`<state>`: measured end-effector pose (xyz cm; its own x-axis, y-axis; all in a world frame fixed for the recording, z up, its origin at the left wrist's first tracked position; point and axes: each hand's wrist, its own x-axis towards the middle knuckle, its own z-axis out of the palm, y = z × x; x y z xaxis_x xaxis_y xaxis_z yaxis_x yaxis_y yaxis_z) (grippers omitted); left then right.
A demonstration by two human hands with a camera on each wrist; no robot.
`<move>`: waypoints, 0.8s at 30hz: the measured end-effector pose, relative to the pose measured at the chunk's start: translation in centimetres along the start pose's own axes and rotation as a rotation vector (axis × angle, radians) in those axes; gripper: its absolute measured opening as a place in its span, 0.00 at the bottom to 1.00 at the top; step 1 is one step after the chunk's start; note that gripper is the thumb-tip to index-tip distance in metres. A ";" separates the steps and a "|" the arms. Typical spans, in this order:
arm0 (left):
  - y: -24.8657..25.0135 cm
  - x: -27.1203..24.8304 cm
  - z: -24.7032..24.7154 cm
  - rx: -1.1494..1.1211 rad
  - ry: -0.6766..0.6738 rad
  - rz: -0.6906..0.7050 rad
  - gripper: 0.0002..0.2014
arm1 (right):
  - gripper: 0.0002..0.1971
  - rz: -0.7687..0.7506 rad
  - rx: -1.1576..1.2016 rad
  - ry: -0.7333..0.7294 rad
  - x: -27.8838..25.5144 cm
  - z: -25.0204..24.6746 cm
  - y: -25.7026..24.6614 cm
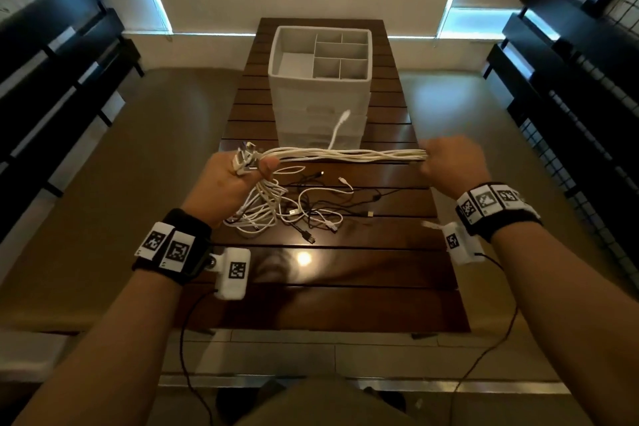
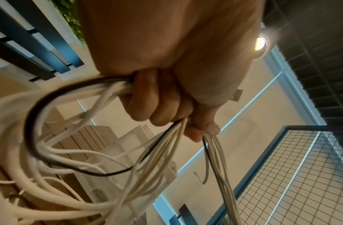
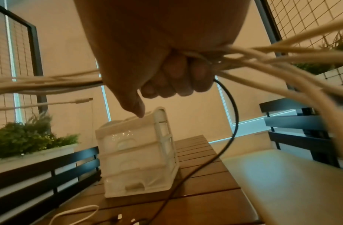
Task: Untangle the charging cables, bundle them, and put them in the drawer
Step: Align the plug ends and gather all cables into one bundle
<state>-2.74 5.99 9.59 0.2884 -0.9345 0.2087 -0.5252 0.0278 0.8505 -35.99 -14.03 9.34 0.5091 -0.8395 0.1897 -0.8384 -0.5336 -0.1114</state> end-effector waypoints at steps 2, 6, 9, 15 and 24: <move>0.2 -0.1 0.4 -0.011 -0.011 0.011 0.19 | 0.21 0.018 -0.050 0.156 -0.5 -0.7 0.5; -0.1 0.2 0.3 -0.032 -0.002 0.007 0.19 | 0.23 0.056 -0.062 0.256 0.2 -2.0 1.5; -0.5 0.3 0.2 -0.022 0.013 0.014 0.19 | 0.17 0.003 0.092 0.011 -0.2 0.2 1.2; -0.1 0.0 0.9 -0.041 0.012 -0.052 0.20 | 0.21 0.011 0.340 -0.181 -0.1 3.2 -2.3; -0.3 0.1 -0.4 -0.149 0.131 -0.068 0.18 | 0.10 0.072 0.112 -0.482 -1.0 10.7 -4.1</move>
<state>-2.19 6.04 9.52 0.4258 -0.8822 0.2011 -0.3797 0.0276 0.9247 -30.98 -12.15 -0.81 0.5050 -0.8121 -0.2922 -0.8621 -0.4580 -0.2168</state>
